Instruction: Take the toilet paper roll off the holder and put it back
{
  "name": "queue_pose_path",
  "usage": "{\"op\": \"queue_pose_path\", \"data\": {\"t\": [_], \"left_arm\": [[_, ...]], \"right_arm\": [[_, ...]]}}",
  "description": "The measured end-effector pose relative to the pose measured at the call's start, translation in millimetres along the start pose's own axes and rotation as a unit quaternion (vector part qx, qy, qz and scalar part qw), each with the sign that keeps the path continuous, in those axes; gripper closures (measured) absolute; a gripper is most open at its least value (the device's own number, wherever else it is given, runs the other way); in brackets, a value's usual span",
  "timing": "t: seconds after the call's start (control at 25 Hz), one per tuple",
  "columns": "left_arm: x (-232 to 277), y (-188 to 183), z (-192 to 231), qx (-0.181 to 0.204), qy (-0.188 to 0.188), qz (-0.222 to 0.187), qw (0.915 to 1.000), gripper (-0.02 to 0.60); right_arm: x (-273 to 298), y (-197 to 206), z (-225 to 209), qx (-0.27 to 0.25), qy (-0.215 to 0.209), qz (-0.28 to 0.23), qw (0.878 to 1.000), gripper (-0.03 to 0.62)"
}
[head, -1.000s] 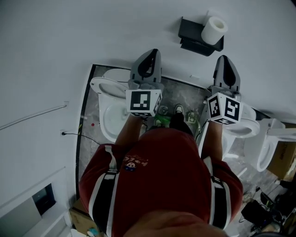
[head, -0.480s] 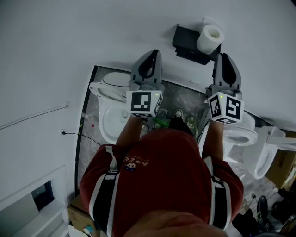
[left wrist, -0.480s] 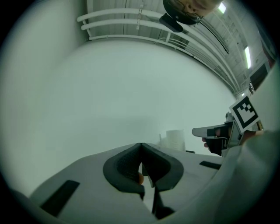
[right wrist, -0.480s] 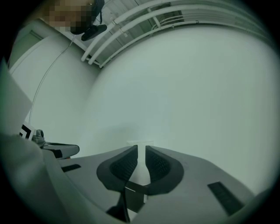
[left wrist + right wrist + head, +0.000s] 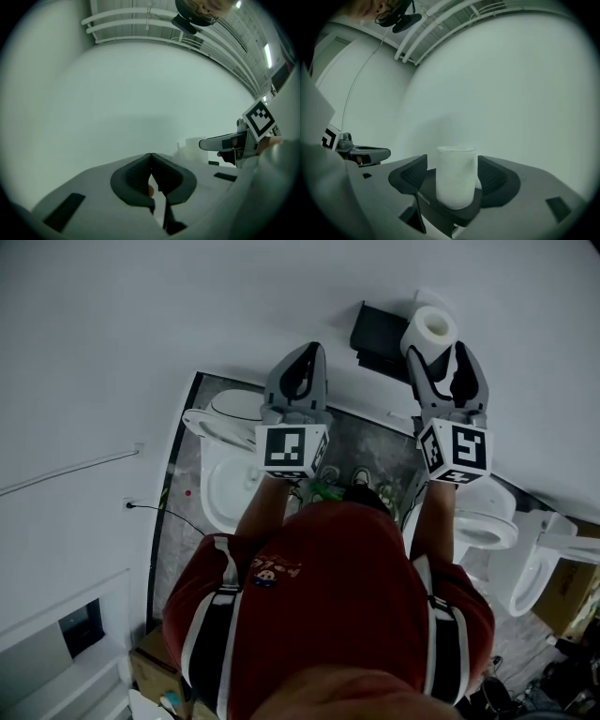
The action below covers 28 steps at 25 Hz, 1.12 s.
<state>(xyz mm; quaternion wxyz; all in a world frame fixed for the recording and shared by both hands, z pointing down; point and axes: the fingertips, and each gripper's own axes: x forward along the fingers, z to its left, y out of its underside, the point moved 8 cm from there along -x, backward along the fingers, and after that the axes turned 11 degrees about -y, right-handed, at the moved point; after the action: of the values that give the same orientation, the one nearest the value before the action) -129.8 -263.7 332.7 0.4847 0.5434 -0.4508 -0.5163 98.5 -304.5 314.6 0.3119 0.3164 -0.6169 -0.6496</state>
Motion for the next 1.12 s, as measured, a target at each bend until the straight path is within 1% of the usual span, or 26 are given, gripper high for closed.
{"op": "queue_pose_path", "data": {"t": [0.16, 0.44, 0.6, 1.12], "left_arm": [[5.5, 2.6, 2.0, 0.001, -0.006, 0.001, 1.0000, 0.563], [12.7, 6.0, 6.9, 0.002, -0.018, 0.004, 0.9998, 0.563], [16.5, 8.6, 9.3, 0.002, -0.020, 0.006, 0.9998, 0.563], [19.4, 5.3, 9.1, 0.004, -0.008, 0.005, 0.9999, 0.563]], "right_arm": [[16.0, 4.8, -4.0, -0.004, -0.008, 0.022, 1.000, 0.235], [31.0, 8.3, -12.0, -0.007, -0.003, 0.034, 0.999, 0.233], [33.6, 10.4, -14.5, -0.006, 0.006, 0.031, 0.999, 0.261], [32.9, 7.1, -13.8, -0.011, 0.010, 0.029, 0.999, 0.272]]}}
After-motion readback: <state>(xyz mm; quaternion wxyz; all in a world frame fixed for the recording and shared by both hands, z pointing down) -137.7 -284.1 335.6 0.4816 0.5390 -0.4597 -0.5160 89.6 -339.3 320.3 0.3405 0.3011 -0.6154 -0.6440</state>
